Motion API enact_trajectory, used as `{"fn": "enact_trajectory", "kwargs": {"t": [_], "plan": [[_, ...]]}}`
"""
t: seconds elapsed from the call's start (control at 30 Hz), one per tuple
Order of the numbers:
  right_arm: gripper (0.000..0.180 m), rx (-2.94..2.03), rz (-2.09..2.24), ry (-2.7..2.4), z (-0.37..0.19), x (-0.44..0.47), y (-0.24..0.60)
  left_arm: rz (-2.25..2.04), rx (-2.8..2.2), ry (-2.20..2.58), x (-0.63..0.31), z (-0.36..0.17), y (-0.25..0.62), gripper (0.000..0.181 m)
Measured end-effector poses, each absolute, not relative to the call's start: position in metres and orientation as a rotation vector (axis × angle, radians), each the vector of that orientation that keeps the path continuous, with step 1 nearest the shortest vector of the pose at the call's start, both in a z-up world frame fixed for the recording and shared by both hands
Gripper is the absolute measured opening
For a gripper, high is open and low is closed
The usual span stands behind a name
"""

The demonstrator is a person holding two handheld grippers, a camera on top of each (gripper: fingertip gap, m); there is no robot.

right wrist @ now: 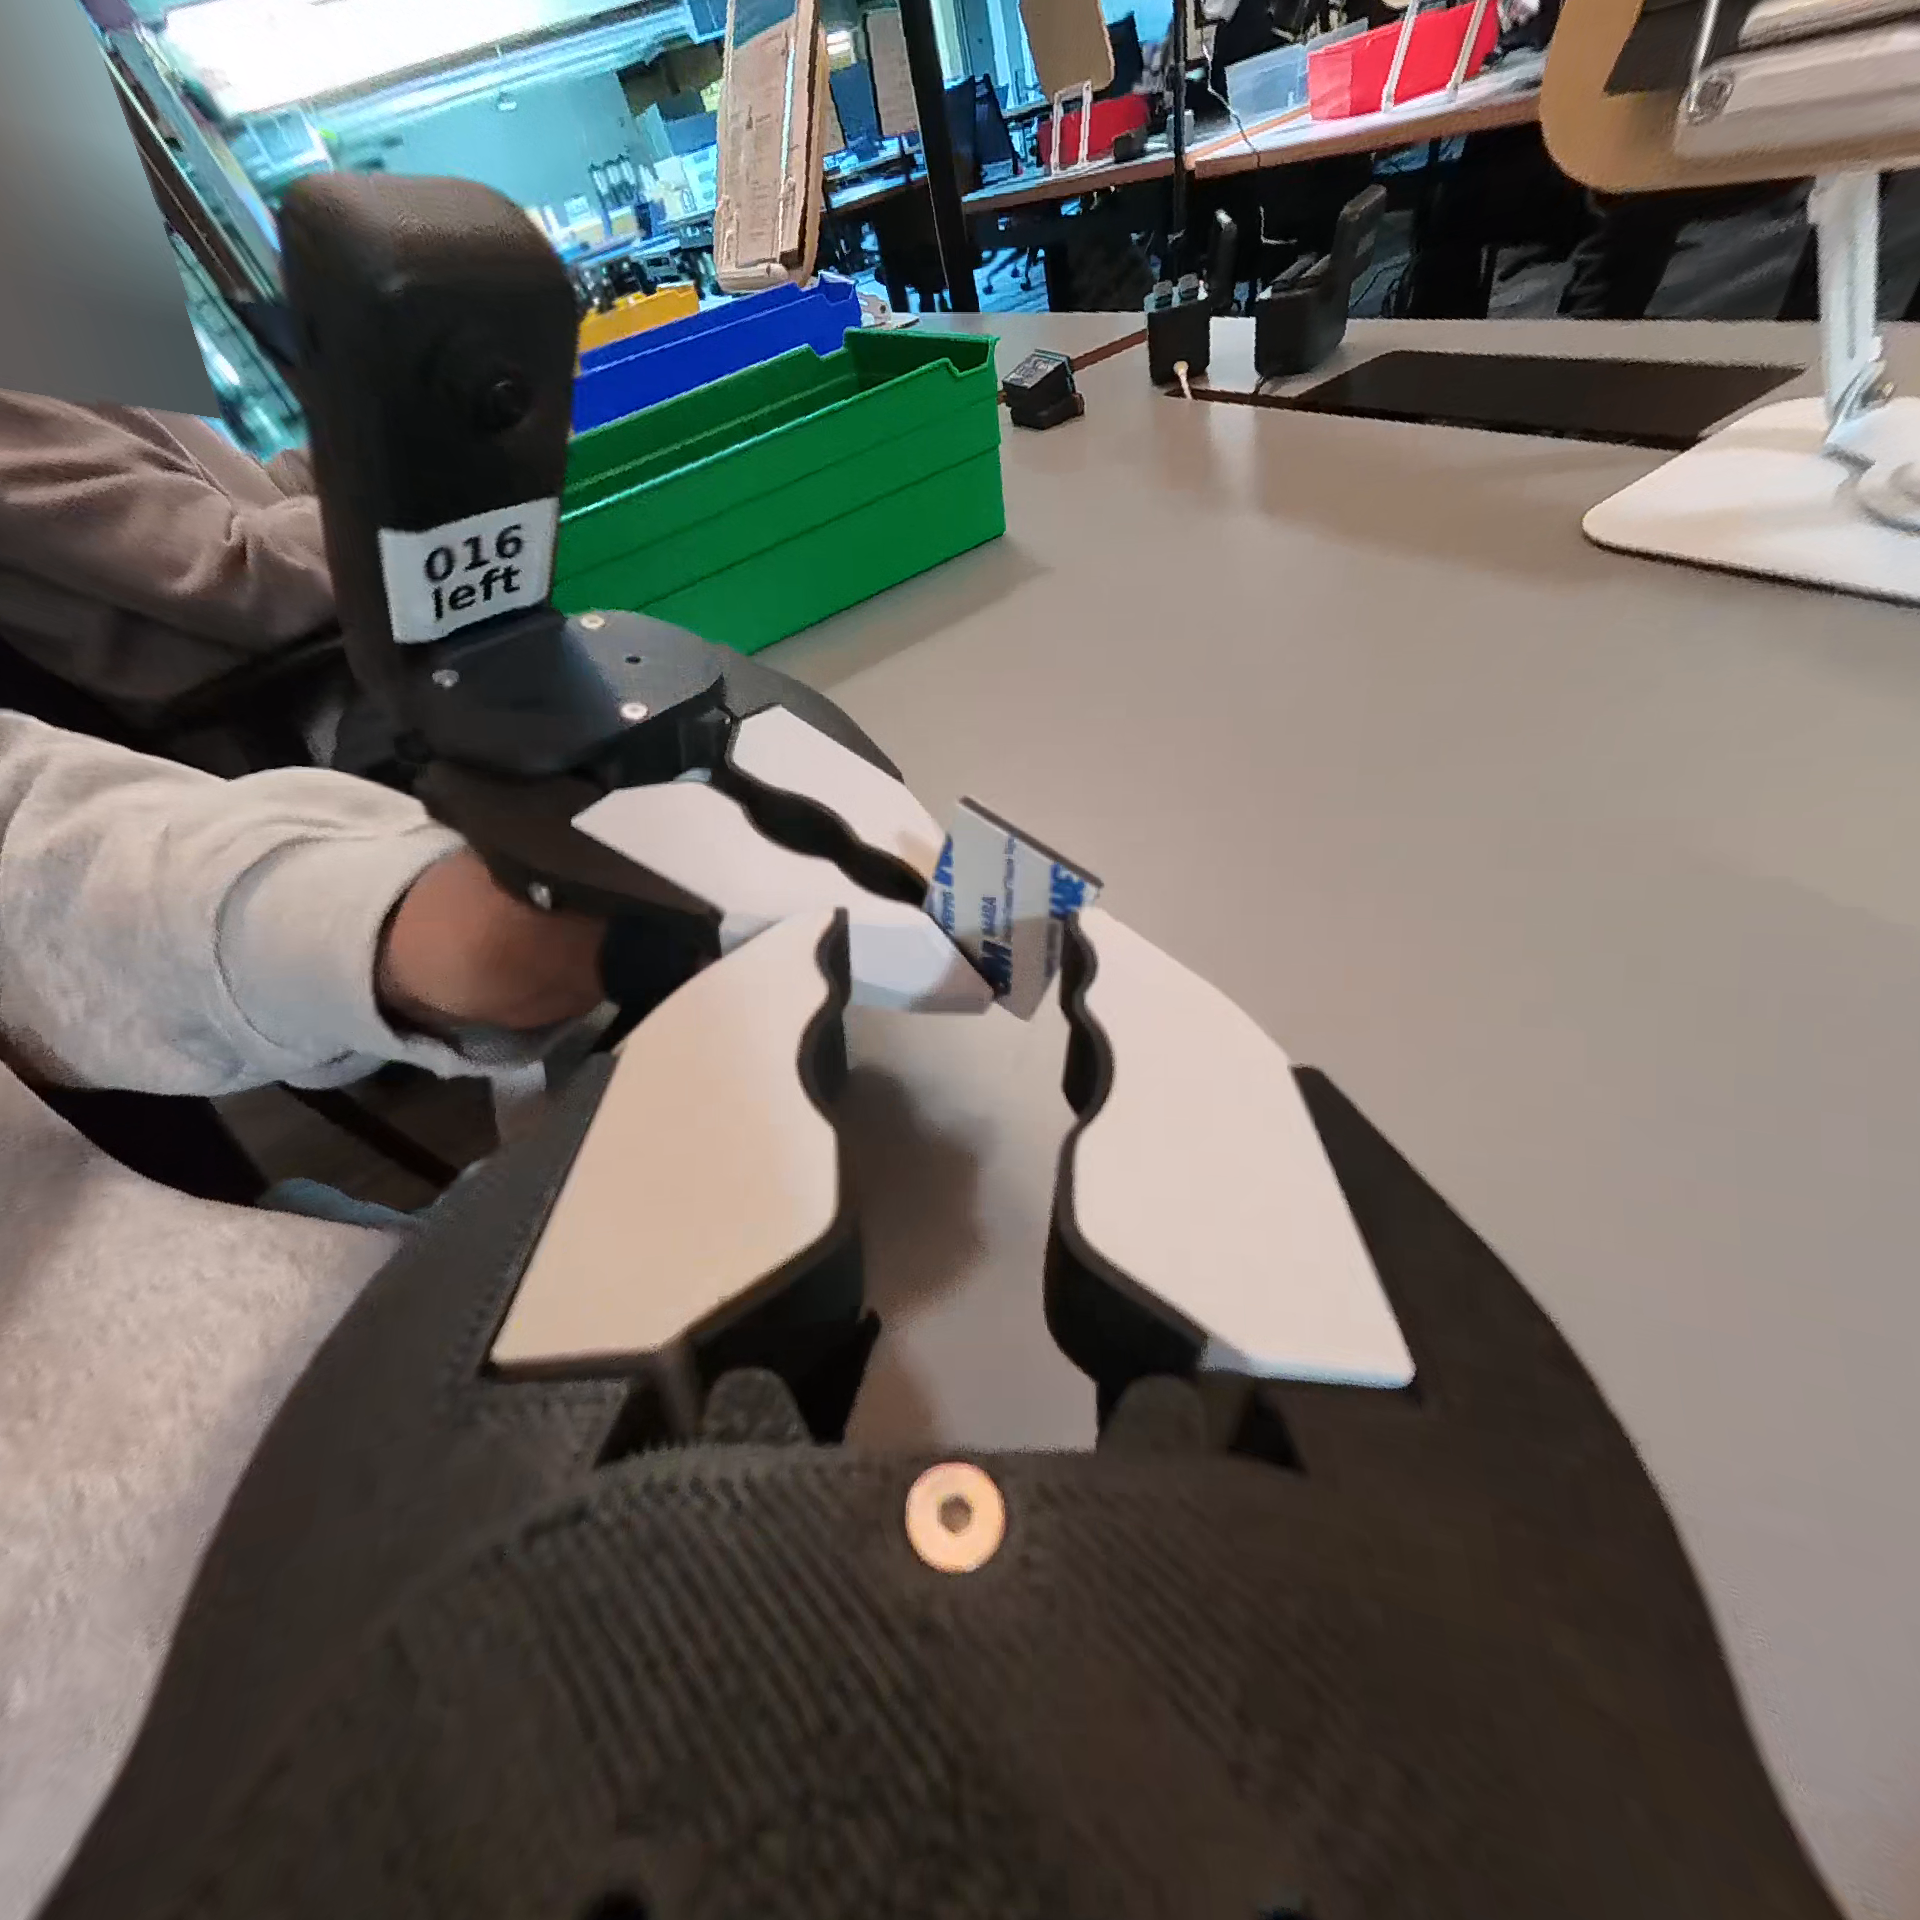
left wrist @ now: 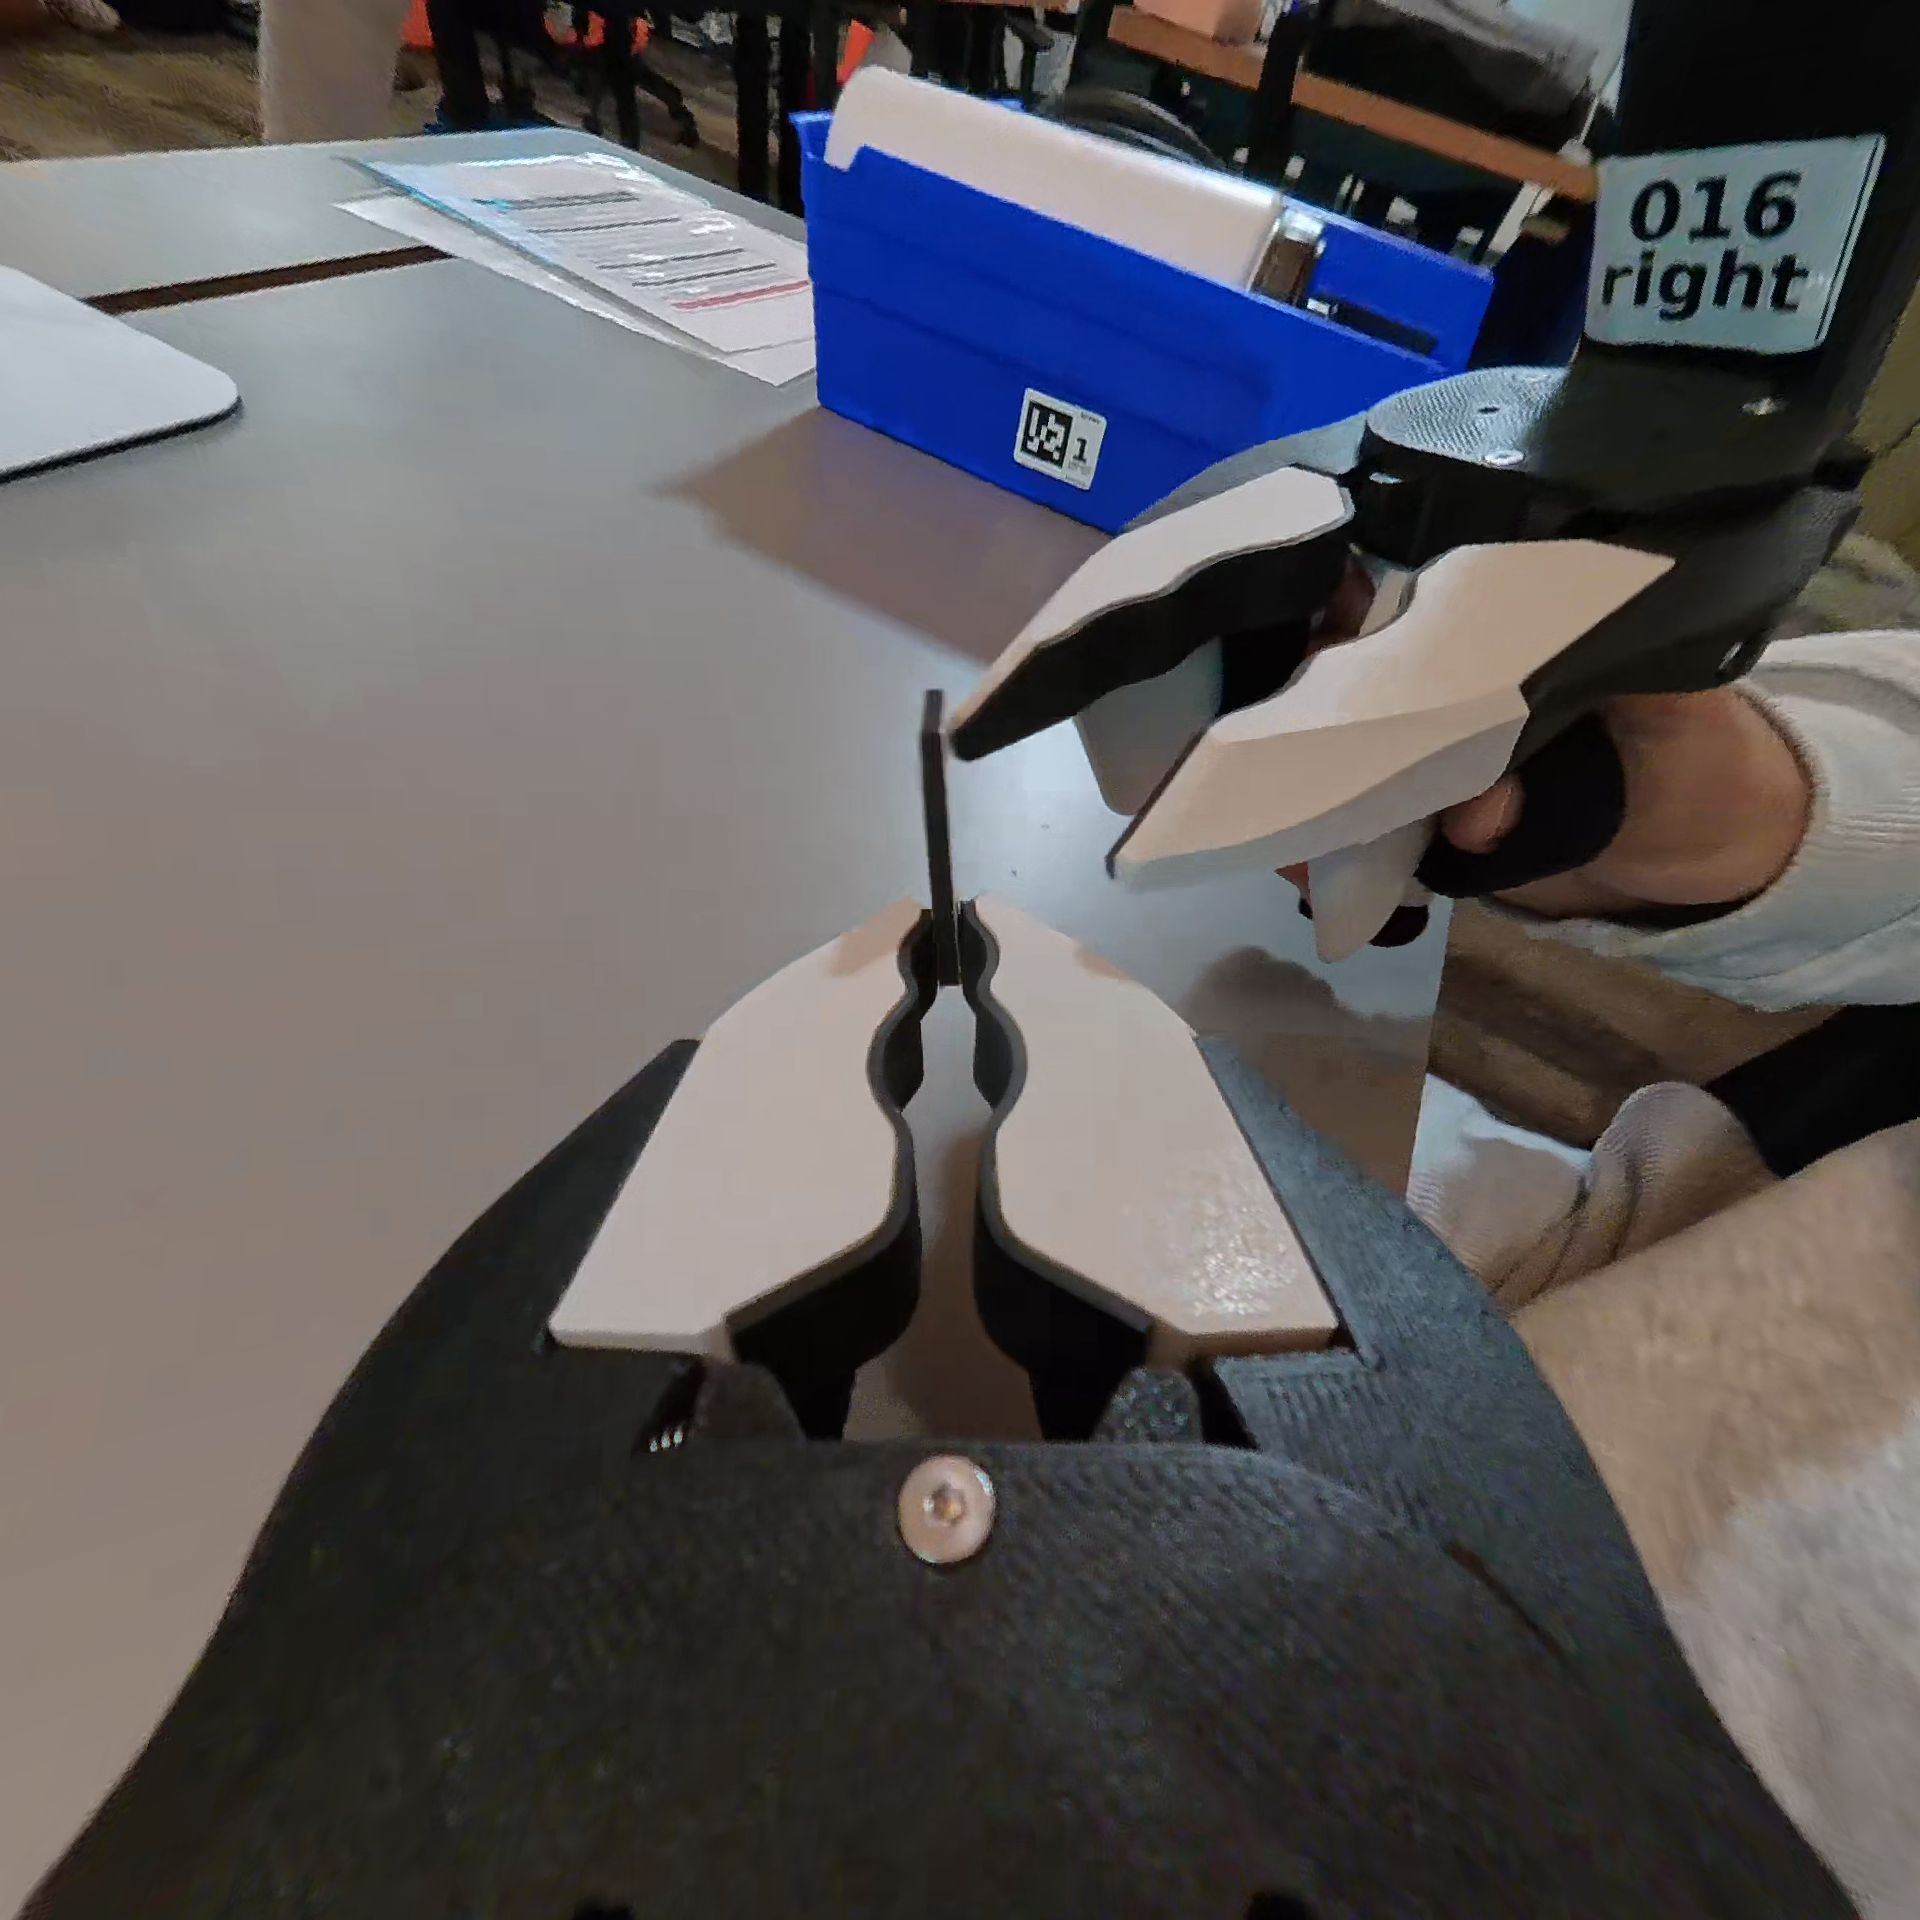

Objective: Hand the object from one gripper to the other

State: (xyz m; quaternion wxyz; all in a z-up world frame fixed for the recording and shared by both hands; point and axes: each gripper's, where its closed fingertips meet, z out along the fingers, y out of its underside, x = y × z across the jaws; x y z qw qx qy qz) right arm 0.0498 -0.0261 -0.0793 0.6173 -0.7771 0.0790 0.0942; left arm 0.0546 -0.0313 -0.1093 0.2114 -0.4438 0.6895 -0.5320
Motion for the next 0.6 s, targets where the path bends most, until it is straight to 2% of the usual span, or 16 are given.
{"fn": "enact_trajectory", "kwargs": {"t": [0.13,0.37,0.5,0.6], "plan": [[0.031,-1.768,0.303,0.251,-0.082,0.044,-0.022,-1.38,-1.178,1.926,0.054,-0.111,-0.035,0.006],[0.031,-1.734,0.29,0.224,-0.076,0.046,-0.024,-1.442,-1.195,1.88,0.055,-0.103,-0.031,0.004],[0.04,-1.693,0.108,0.029,-0.06,0.049,-0.031,-1.562,-1.22,1.9,0.051,-0.101,-0.034,0.004],[0.06,-1.696,-0.193,-0.271,-0.057,0.051,-0.039,-1.823,-1.32,1.912,0.045,-0.095,-0.042,0.004]]}}
